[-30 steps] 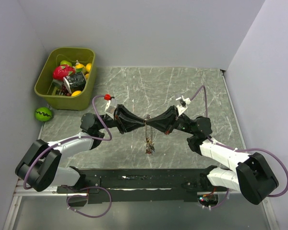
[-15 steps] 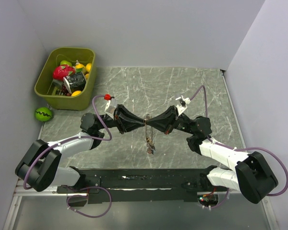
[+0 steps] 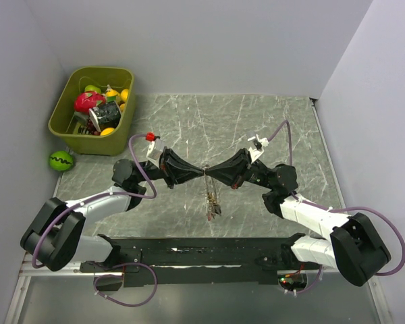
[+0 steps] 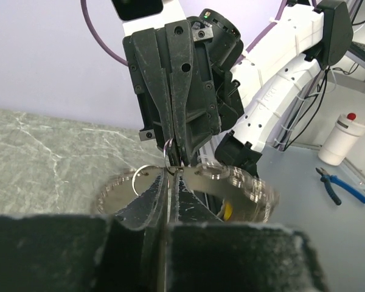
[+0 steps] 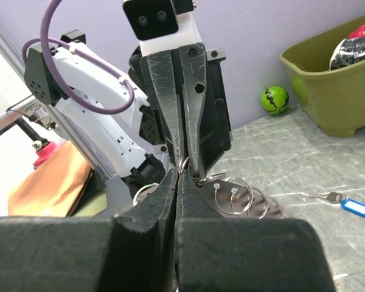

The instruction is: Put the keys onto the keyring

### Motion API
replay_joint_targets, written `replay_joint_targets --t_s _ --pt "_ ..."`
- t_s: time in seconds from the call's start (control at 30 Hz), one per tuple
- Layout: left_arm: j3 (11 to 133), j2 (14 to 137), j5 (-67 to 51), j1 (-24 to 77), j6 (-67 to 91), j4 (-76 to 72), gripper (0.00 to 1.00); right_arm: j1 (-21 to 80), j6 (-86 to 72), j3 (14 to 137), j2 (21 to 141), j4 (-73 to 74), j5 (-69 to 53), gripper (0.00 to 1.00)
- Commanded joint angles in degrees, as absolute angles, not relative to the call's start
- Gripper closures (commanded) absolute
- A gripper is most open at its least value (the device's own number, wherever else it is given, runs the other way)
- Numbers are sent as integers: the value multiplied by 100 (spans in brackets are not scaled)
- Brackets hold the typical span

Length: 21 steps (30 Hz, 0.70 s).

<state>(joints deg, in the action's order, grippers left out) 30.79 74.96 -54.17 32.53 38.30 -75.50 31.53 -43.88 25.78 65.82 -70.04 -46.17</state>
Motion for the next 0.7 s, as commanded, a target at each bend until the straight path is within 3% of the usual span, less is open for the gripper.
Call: replay_joint_targets --t_s 0.0,0.1,0.23,0.3,0.5,0.67 --pt "3270 7453 -5493 3287 3902 -8947 99 3182 -4386 2523 6583 -7585 -4667 100" --pt "3261 7436 -5484 3270 3911 -8947 99 3182 -4359 2487 6566 -7567 -4658 100" --pt "3226 7409 -5388 3270 3955 -8964 71 3182 -4368 2479 6565 -7576 -4667 100" --pt "3199 7418 -5353 3270 3973 -8965 67 3182 -4386 2478 6565 -7611 -4658 100" --pt "3261 7514 -5475 3270 4078 -9114 76 3182 -4412 2478 6566 -7646 -4658 100" --pt "3296 7637 -5555 3270 4148 -9254 77 3182 -4412 2479 6522 -7638 -4614 100"
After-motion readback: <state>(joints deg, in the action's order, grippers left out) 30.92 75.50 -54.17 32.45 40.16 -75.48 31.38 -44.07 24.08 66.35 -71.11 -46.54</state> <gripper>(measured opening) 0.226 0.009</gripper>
